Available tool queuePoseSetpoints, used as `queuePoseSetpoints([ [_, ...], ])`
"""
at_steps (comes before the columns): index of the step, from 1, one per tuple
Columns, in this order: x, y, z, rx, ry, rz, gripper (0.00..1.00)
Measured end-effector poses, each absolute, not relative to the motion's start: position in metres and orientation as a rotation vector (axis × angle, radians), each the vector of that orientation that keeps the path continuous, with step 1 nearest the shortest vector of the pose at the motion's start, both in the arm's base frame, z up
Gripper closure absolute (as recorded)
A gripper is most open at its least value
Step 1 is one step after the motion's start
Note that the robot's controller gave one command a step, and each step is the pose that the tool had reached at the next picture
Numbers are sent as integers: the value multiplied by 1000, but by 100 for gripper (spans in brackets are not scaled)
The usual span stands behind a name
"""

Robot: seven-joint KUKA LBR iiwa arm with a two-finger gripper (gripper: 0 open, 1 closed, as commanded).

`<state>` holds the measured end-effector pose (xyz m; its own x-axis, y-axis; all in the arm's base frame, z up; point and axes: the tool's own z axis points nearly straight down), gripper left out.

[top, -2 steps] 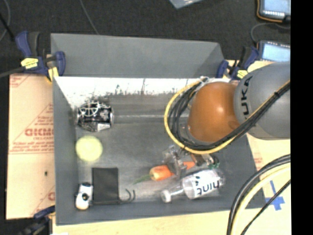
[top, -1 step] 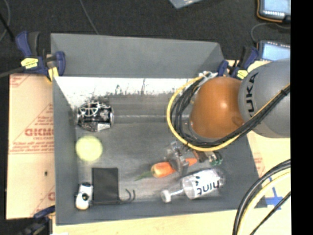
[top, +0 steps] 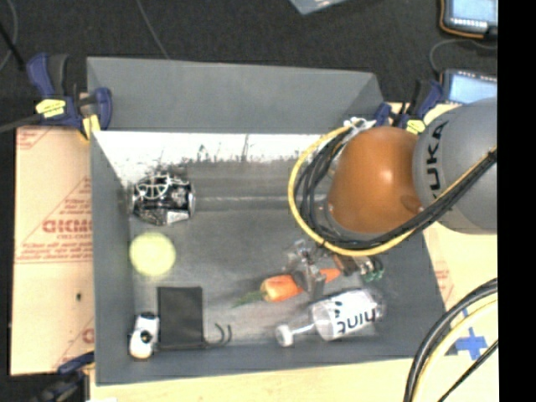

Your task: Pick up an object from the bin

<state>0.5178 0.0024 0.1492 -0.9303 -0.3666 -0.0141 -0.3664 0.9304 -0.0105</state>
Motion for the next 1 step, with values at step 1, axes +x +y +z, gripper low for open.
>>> queuePoseSetpoints([
  [1, 518, 2, 159, -581, 3068, -13, 100],
])
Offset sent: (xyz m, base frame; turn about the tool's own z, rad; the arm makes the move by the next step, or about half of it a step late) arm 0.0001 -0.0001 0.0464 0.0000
